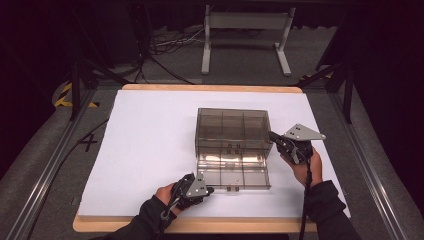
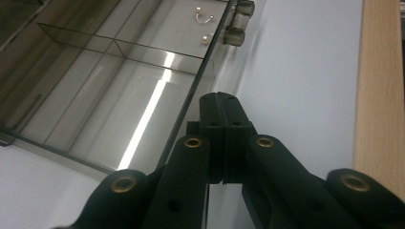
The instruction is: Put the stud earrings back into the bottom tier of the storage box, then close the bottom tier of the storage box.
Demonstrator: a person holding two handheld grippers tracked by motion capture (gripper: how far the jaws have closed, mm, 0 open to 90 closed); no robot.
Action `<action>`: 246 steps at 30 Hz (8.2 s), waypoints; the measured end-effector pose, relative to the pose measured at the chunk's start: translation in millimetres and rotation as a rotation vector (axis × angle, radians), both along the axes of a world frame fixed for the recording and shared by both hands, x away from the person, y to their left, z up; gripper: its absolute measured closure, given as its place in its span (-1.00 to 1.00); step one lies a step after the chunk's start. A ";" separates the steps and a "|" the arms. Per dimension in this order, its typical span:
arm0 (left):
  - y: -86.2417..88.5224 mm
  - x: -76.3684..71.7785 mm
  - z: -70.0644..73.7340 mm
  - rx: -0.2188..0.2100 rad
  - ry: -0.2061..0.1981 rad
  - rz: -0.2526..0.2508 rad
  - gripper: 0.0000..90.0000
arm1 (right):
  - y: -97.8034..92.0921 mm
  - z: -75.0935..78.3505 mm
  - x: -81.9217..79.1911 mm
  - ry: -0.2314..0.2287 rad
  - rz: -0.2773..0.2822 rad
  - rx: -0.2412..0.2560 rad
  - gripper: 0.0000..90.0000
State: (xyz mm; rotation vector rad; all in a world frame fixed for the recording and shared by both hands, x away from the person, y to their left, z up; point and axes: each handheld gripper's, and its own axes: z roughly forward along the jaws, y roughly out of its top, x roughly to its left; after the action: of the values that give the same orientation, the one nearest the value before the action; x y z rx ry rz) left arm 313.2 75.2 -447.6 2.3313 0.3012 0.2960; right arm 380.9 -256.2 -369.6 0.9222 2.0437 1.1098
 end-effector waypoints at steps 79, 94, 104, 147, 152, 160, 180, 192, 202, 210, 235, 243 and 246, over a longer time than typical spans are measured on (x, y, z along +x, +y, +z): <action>-41.3 22.7 6.9 0.002 -0.095 -0.051 1.00 | -1.5 -6.0 -11.2 -0.028 -0.007 0.045 1.00; -42.4 23.0 7.0 0.006 -0.063 -0.057 1.00 | -1.3 -6.0 -14.4 -0.021 -0.001 0.054 1.00; -32.0 22.9 5.4 0.029 -0.032 -0.035 1.00 | -0.7 -5.9 -14.7 -0.023 -0.003 0.049 1.00; -37.3 64.8 0.5 -0.010 -0.051 0.066 1.00 | -0.8 -6.2 -14.7 -0.021 -0.002 0.053 1.00; -39.5 68.2 -1.2 0.001 -0.068 0.075 1.00 | -0.7 -6.2 -14.7 -0.022 -0.002 0.053 1.00; -37.1 72.8 -1.0 -0.004 -0.069 0.094 1.00 | -0.7 -6.3 -14.8 -0.023 -0.002 0.052 1.00; -28.4 81.4 -2.9 0.006 -0.078 0.149 0.99 | -0.7 -6.4 -14.7 -0.024 -0.001 0.051 1.00; -23.5 85.6 -2.4 -0.008 -0.076 0.174 0.99 | -0.7 -6.4 -14.8 -0.023 -0.003 0.053 1.00; -18.1 88.6 -1.1 -0.024 -0.070 0.187 1.00 | -0.7 -6.6 -14.9 -0.024 -0.004 0.054 1.00; -19.4 88.1 0.2 -0.027 -0.079 0.181 0.99 | -1.0 -6.4 -14.9 -0.020 -0.005 0.057 1.00; -19.5 89.0 0.2 -0.038 -0.058 0.163 0.98 | -1.8 -6.2 -14.2 -0.018 -0.001 0.061 1.00; -17.4 84.2 6.7 -0.062 -0.063 0.131 0.92 | -1.6 -5.9 -14.2 -0.016 -0.002 0.060 1.00; -15.0 82.1 10.3 -0.074 -0.064 0.124 0.86 | -1.2 -5.8 -14.3 -0.018 -0.004 0.055 1.00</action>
State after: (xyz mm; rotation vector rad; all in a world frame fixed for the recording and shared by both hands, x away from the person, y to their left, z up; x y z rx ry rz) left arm 395.3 60.2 -437.4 2.2300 0.4196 0.4125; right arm 366.5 -257.4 -375.4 0.9398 2.0054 1.1732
